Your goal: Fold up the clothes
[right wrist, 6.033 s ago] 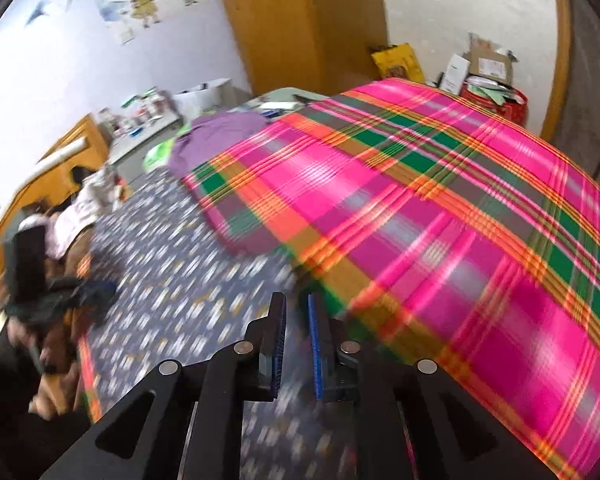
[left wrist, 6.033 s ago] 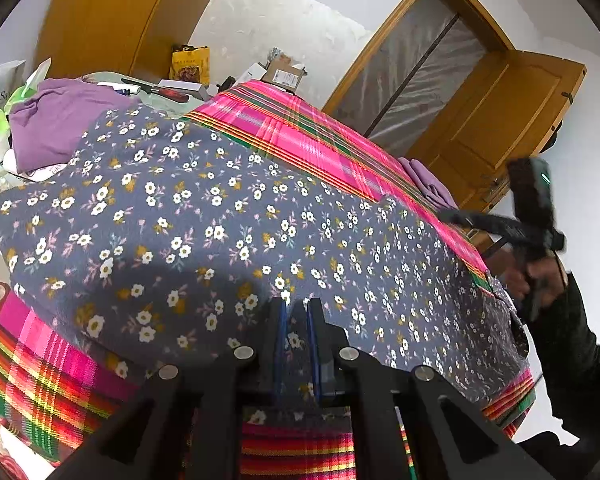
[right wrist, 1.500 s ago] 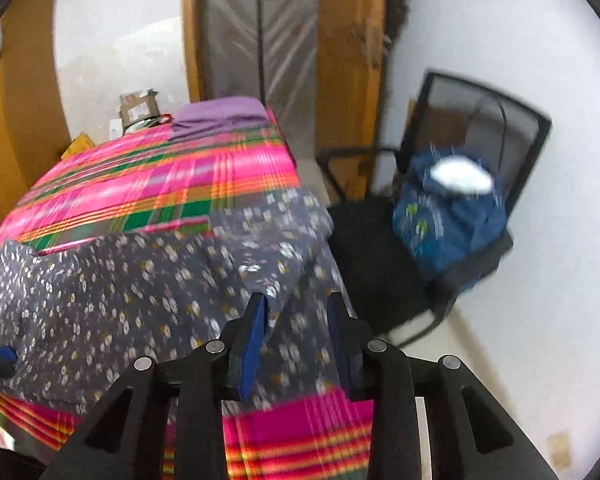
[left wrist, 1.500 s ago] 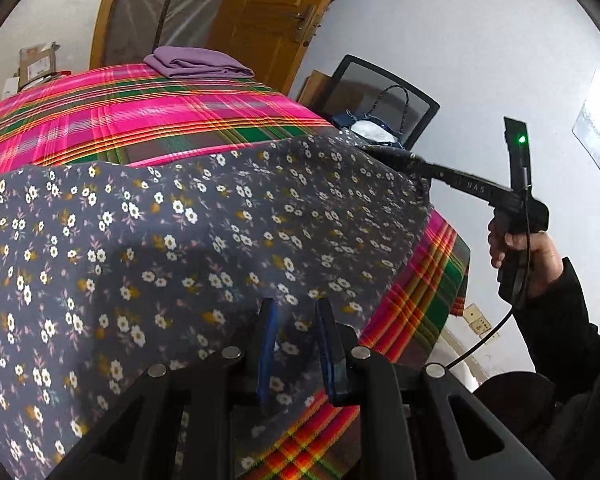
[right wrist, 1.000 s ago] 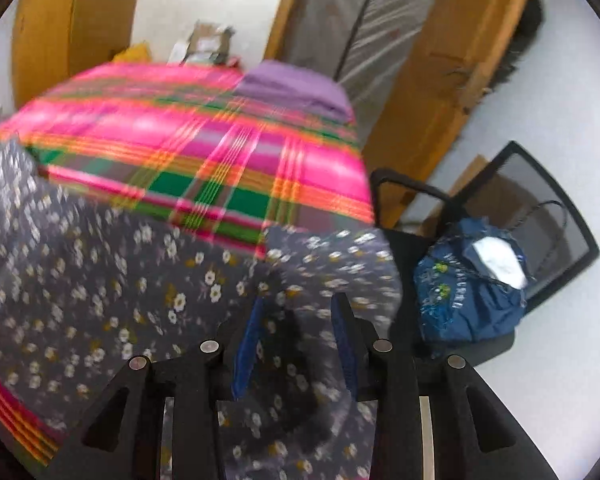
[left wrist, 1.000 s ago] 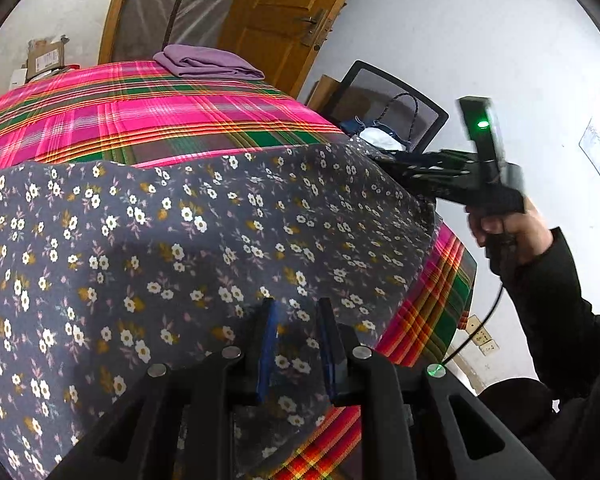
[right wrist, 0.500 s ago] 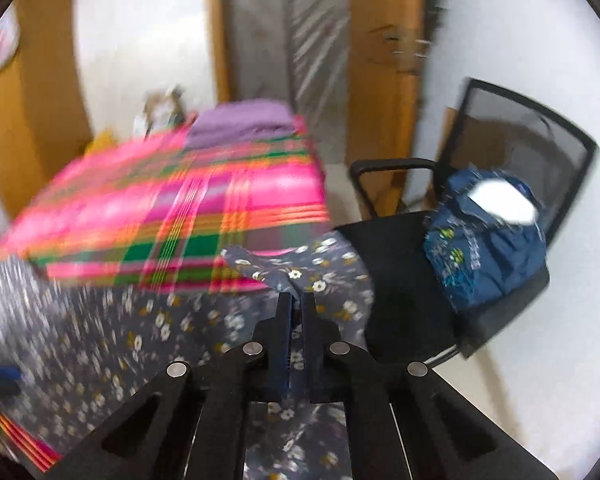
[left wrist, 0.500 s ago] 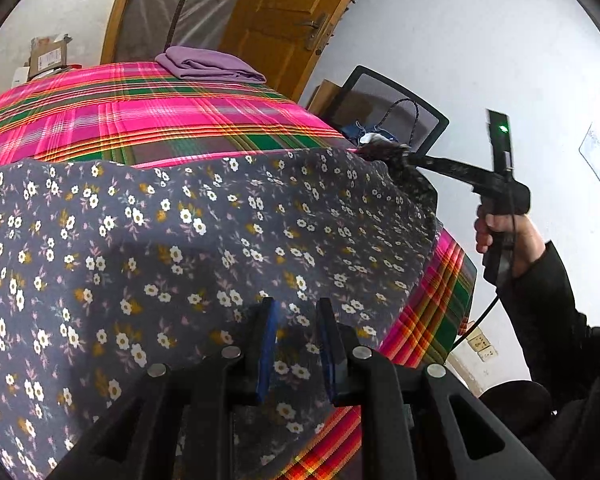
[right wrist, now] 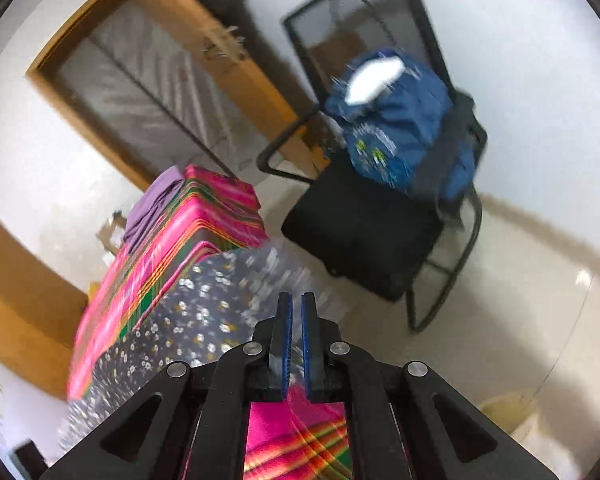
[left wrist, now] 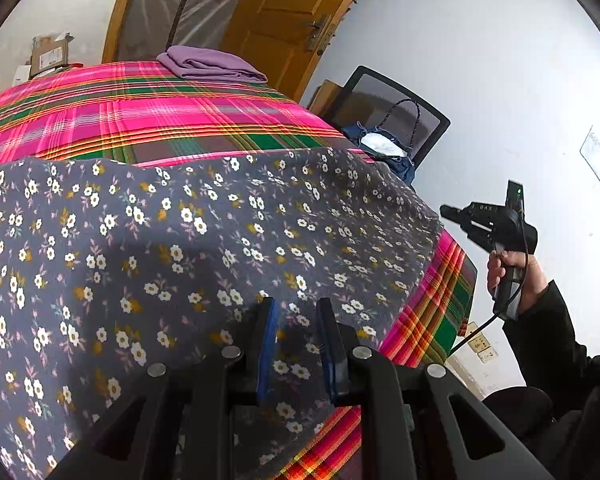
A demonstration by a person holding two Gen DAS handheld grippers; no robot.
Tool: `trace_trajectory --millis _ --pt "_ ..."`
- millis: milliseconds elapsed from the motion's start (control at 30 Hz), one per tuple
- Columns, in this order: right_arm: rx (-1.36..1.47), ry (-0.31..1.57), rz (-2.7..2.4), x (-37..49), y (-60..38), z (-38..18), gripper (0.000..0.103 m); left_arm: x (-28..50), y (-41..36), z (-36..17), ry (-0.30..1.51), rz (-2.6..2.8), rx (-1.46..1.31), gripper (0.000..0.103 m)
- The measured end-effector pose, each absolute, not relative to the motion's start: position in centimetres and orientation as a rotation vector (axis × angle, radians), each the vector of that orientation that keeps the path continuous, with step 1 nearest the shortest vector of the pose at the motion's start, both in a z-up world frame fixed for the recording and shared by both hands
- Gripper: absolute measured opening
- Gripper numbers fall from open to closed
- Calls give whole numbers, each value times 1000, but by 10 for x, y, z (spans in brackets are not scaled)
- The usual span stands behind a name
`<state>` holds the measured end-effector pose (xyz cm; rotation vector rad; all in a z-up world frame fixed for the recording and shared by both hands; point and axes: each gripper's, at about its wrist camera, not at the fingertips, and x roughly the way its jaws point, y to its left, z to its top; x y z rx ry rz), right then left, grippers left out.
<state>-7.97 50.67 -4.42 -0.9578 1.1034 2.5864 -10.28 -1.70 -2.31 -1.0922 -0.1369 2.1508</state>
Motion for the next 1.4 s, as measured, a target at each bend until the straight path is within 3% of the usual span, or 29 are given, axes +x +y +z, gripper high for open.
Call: trace_trajectory --millis 167,233,500,800,1167,1333,1400 --pt "-981 1498 2475 -74 525 -74 16 -103 -16 -23 -134 2158 -1096 20" --pt "-986 1622 2440 -74 528 -83 34 -103 -16 -23 -135 2159 -1098 20" --pt "-1102 1864 2419 -85 521 -100 36 -105 -11 -22 -122 2168 -1116 20" --pt "-1214 1896 2526 -114 515 -84 39 -108 -5 -22 -133 2181 -1126 20" --pt "-1241 1851 2547 -109 512 -89 38 -111 -4 -24 -143 2181 -1126 20" --pt "-1183 1704 2617 -117 509 -75 12 -110 -5 -24 -141 2186 -1127 20" --pt "-1141 1674 2642 -117 510 -68 10 -110 -5 -24 -138 2189 -1125 20"
